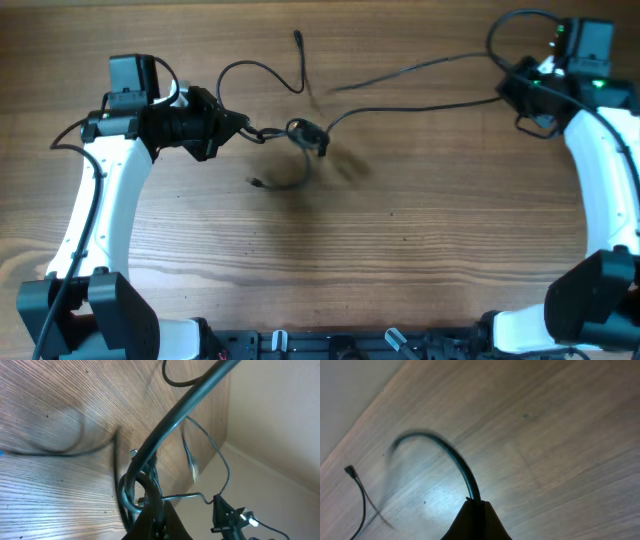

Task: Untangle cables
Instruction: 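Pull the right gripper far right, stretching a cable strand out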

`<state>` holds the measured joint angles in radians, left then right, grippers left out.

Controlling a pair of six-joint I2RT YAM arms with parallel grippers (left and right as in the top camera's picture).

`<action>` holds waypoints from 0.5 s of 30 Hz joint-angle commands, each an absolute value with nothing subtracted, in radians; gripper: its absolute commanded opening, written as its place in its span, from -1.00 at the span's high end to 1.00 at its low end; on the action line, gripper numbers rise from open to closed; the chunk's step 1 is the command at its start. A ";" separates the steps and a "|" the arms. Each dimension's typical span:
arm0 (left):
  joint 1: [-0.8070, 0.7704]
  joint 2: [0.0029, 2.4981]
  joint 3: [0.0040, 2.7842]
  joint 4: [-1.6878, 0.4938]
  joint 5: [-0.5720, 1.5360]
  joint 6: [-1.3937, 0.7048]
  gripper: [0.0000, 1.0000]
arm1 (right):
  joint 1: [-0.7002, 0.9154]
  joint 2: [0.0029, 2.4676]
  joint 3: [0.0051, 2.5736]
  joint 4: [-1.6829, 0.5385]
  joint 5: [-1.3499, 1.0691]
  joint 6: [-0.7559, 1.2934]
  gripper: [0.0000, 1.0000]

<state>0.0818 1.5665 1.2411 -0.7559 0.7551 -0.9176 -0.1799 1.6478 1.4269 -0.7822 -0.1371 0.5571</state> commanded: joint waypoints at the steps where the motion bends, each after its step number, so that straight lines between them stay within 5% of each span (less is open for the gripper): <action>1: 0.096 1.554 1.236 -0.754 0.743 -0.889 0.92 | -0.250 1.680 1.445 -0.802 -0.219 0.498 0.91; 5: 0.096 1.554 1.236 -0.753 0.743 -0.889 0.92 | -0.278 1.693 1.445 -0.805 -0.268 0.448 0.92; 15: 0.078 1.554 1.236 -0.753 0.743 -0.889 0.92 | -0.171 1.673 1.457 -0.741 -0.674 0.058 0.07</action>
